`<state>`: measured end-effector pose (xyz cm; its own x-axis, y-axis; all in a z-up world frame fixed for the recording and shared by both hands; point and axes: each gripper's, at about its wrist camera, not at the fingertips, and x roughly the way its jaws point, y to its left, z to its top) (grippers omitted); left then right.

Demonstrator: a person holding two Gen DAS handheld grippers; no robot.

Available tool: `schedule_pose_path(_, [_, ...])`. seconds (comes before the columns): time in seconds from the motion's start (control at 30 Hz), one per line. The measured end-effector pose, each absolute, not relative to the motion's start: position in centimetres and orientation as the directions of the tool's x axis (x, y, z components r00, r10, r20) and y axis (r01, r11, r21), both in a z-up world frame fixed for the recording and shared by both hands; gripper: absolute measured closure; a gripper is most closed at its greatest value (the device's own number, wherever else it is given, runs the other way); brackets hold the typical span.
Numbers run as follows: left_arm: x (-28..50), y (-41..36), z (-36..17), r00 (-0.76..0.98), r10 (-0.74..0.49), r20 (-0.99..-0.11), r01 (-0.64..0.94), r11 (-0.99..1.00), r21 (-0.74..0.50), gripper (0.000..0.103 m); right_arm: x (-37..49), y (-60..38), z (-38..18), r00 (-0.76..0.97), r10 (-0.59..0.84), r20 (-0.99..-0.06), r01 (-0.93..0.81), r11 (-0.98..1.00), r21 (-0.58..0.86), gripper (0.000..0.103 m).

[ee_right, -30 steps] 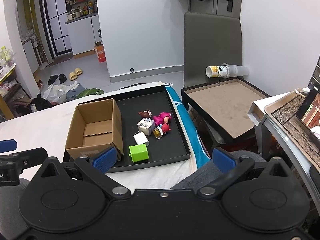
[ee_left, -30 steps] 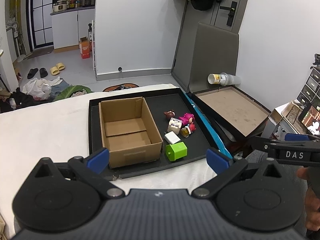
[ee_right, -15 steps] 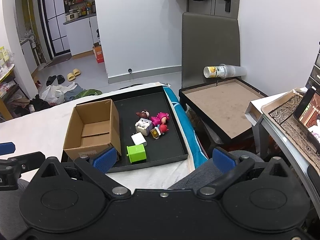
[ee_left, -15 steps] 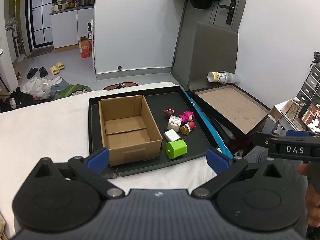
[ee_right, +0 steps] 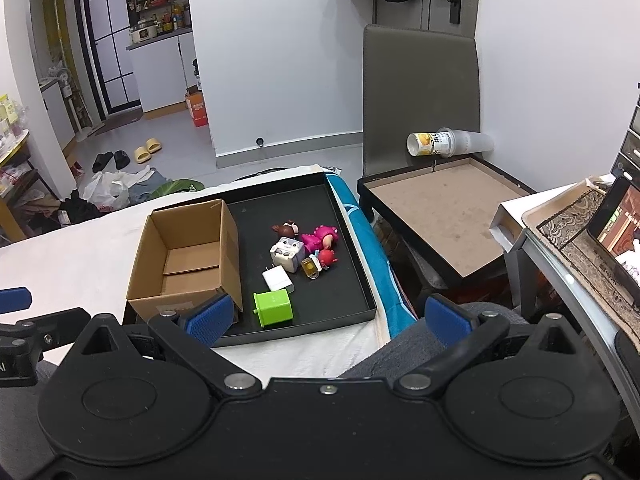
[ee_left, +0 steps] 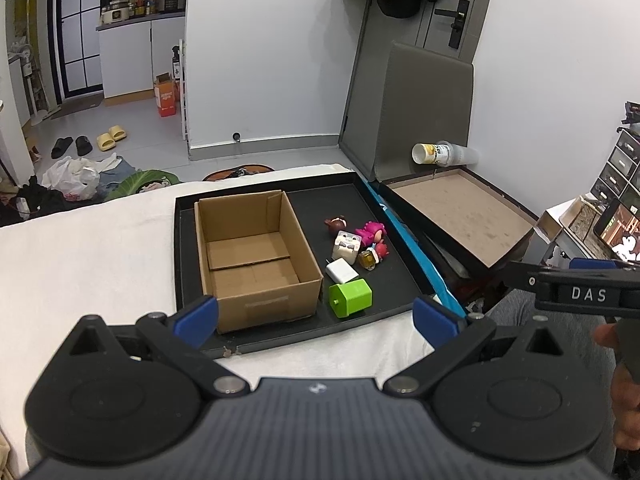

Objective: Organize rigid objects

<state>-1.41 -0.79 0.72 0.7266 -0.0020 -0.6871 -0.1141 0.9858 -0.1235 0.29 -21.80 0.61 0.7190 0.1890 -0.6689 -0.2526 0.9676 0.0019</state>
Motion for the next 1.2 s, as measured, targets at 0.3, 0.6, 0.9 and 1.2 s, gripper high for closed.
schedule_pose_path(0.3, [0.1, 0.6, -1.4, 0.694, 0.002, -0.72, -0.157, 0.976, -0.149, 0.0, 2.0, -21.1, -1.3, 0.69, 0.181, -0.701, -0.254, 0.967, 0.001, 0.0])
schedule_pose_path(0.6, [2.2, 2.9, -3.7, 0.668, 0.008, -0.744, -0.215, 0.959, -0.182, 0.0, 4.3, -20.2, -3.5, 0.648, 0.187, -0.738, -0.268, 0.963, 0.009, 0.0])
schedule_pose_path(0.9, [4.5, 4.8, -6.2, 0.632, -0.012, -0.775, -0.244, 0.946, -0.213, 0.001, 7.5, -19.3, -5.0, 0.569, 0.24, -0.787, -0.3, 0.951, 0.072, 0.0])
schedule_pose_path(1.2, [7.0, 7.2, -8.2, 0.609, -0.026, -0.793, -0.279, 0.929, -0.245, 0.003, 10.5, -17.4, -6.9, 0.516, 0.213, -0.83, -0.342, 0.939, 0.028, 0.0])
